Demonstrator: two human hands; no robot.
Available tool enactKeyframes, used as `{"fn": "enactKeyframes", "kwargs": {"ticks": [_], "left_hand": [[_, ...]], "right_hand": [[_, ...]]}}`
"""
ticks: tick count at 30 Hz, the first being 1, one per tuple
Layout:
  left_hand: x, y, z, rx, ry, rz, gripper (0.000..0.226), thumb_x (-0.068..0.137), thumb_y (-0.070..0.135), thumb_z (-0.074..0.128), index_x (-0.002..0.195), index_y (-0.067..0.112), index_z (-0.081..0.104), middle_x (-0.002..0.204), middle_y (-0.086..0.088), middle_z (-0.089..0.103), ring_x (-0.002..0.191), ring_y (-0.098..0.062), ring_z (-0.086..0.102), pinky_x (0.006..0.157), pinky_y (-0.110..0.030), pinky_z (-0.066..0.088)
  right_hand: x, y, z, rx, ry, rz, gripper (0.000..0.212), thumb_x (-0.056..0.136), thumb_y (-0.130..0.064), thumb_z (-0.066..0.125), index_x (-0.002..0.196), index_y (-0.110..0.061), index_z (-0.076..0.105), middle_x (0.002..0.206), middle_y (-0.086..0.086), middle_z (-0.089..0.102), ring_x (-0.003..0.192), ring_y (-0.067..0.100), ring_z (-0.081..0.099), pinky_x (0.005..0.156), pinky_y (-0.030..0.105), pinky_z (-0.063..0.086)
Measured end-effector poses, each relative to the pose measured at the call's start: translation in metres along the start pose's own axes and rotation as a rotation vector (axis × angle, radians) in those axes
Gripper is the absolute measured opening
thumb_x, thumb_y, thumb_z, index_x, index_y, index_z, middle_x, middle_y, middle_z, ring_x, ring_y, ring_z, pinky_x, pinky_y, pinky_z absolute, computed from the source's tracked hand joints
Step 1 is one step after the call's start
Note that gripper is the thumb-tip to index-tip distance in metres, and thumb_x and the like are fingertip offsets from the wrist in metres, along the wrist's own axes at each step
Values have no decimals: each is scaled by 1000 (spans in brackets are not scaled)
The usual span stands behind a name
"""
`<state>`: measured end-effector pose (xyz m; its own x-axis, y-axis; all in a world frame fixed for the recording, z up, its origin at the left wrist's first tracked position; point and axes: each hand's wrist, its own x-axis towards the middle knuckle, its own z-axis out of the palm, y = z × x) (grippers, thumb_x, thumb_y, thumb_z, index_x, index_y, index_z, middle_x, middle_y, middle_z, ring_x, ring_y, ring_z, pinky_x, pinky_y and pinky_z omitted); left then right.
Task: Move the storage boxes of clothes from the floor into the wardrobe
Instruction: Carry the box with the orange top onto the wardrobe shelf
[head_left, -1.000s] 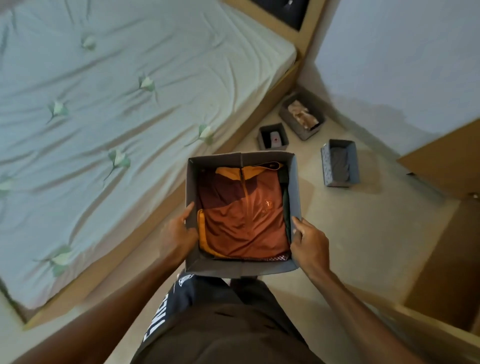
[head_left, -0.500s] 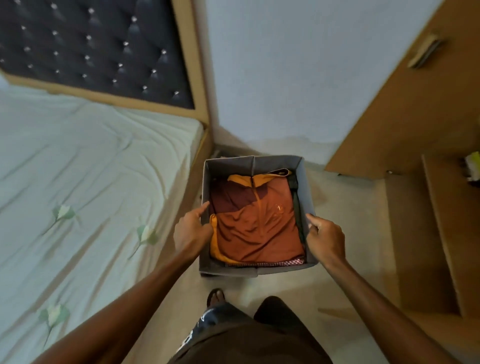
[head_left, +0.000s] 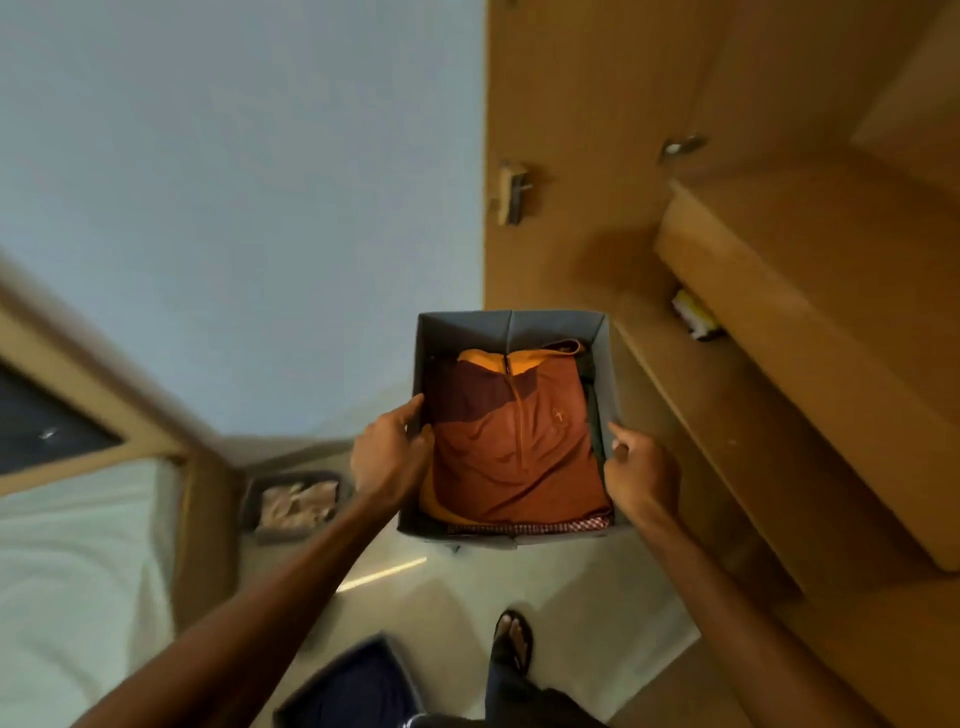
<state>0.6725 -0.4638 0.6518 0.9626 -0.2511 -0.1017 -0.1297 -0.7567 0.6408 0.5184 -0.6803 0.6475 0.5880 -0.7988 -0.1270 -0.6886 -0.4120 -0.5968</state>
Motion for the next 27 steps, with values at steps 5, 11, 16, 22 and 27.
{"fn": "enactKeyframes", "kwargs": {"ticks": [5,11,16,22,27], "left_hand": [[70,98,54,-10,-78,207,48,86,29,55,132,41,55,119,-6,70,105,-32,65,88,-40,52],[130,231,119,-104,-288,465,44,89,40,51,132,47,52,129,7,65,113,-25,63,91,-38,53],[176,335,190,-196,-458,655,46,85,44,48,131,49,50,130,8,64,118,-22,61,94,-47,53],[185,437,263,-98,-537,949,44,92,26,52,136,32,54,133,-3,62,116,-30,60,94,-39,51],[182,505,327,-11,-606,1119,41,93,20,50,130,34,59,126,-3,67,108,-34,64,85,-42,55]], "right_hand": [[70,20,-59,64,158,142,44,93,-4,47,134,-18,57,131,10,63,114,32,61,92,38,51],[123,58,-139,122,380,262,44,94,-1,46,135,-14,56,132,12,61,118,31,60,93,35,48],[163,96,-195,140,559,378,45,94,-4,46,136,-20,55,134,8,60,117,30,60,94,36,49],[196,133,-234,112,690,553,44,95,-4,45,134,-20,57,132,8,62,118,30,59,93,29,46],[209,169,-257,69,779,649,38,95,-4,46,127,-17,63,121,14,68,103,35,64,87,39,50]]}}
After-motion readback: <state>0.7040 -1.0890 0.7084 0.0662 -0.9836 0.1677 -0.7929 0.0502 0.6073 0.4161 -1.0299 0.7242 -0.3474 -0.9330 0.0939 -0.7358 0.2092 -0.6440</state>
